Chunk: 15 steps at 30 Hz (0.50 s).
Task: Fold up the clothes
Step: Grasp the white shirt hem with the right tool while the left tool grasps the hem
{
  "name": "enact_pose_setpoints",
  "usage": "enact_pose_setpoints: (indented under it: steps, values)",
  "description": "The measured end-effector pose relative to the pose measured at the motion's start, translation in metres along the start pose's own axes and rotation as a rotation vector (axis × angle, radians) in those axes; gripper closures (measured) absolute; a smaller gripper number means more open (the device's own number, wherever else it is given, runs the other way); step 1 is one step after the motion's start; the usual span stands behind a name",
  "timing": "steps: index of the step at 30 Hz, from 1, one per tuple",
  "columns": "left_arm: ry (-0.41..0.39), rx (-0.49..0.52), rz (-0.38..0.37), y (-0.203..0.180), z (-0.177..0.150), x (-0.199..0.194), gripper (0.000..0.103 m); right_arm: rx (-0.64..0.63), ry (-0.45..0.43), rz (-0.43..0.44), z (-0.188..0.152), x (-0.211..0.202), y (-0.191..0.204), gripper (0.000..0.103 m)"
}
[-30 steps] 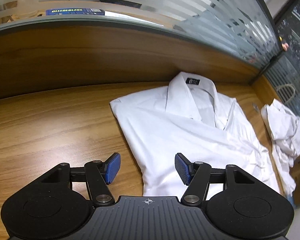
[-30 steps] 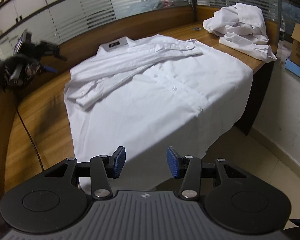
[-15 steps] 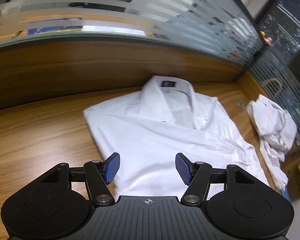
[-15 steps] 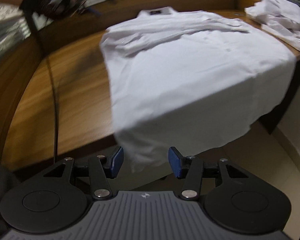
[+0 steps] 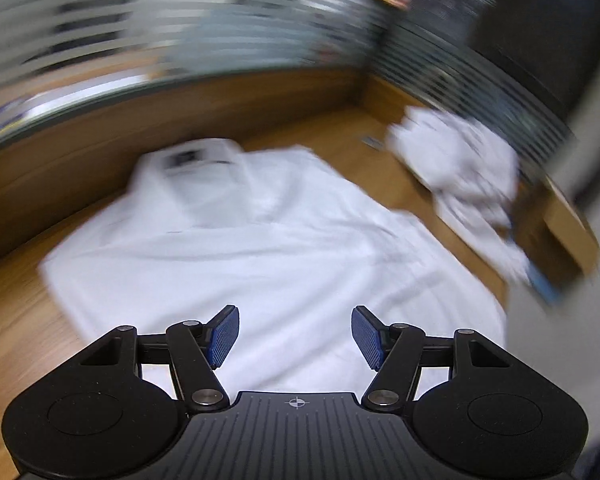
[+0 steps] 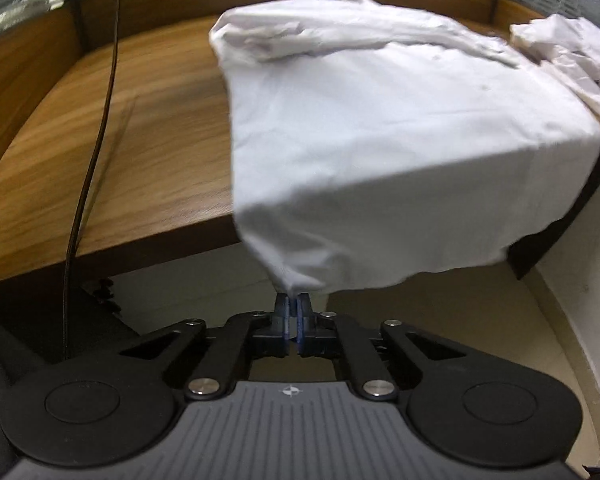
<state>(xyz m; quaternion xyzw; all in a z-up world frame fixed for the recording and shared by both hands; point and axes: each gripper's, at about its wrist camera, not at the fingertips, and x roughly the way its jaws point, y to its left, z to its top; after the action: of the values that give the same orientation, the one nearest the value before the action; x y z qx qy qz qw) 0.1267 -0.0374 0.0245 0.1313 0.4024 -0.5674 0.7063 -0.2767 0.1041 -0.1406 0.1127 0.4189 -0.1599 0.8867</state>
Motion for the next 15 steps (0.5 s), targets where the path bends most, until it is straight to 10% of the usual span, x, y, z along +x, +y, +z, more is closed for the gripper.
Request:
enact_pose_setpoints:
  steps: [15]
  values:
    - [0.529, 0.967, -0.617, -0.178, -0.132, -0.013, 0.038, 0.075, -0.134, -0.048, 0.040, -0.097, -0.043, 0.101]
